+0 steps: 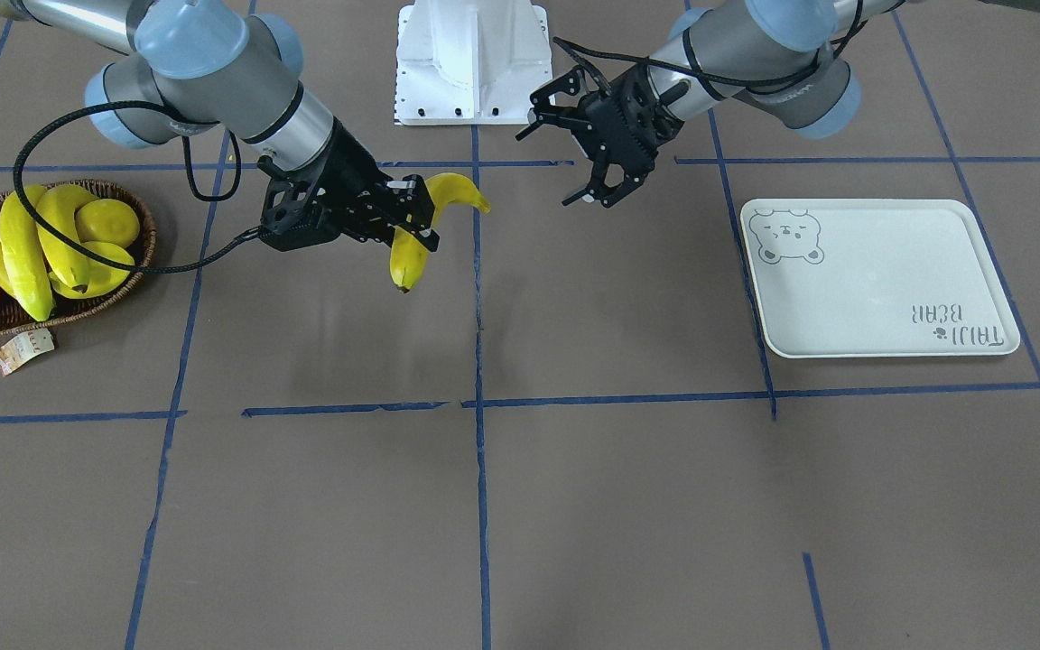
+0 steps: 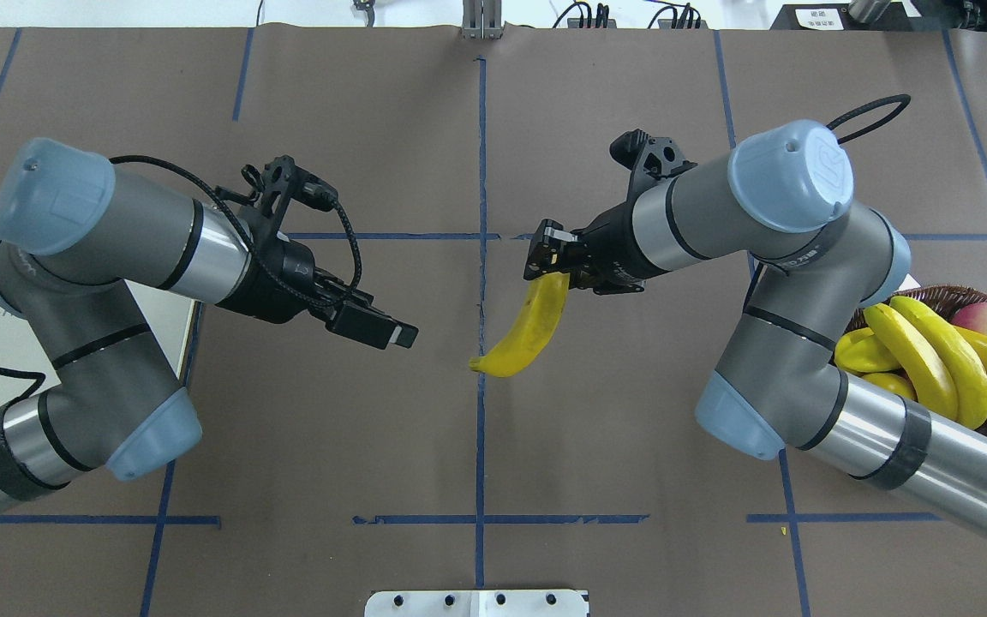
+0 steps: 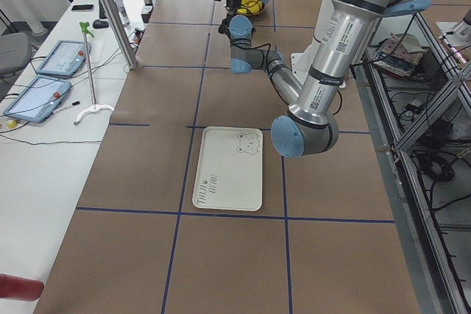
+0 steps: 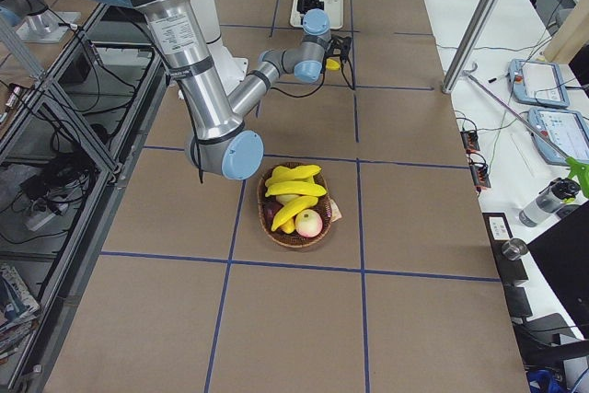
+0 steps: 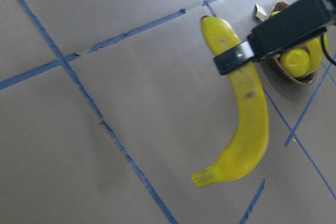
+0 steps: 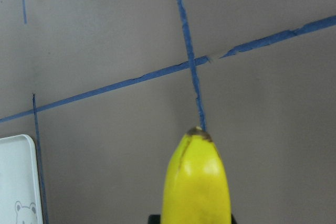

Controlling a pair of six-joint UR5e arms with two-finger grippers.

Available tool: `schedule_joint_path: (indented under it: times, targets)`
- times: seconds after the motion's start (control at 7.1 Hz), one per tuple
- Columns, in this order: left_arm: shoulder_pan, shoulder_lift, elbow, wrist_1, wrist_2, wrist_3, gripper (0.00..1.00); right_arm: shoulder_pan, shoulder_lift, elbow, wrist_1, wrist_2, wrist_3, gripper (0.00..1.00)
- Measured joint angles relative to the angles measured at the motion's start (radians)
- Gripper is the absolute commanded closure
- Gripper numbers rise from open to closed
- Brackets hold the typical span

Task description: Transfer all bananas from basket to plate

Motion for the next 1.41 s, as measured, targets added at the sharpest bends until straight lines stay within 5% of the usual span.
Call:
schedule_joint_path:
  times: [0.7,1.41]
  targets:
    - [0.053,-0.074,0.097,-0.097,0.003,-0.003,0.01,-0.036,0.055,-0.004,0.004,-0.002,0.035,0.82]
    - [0.083,-0.079,0.104,-0.101,0.002,-0.003,0.32,-0.037,0.070,-0.001,0.004,-0.002,0.039,0.75]
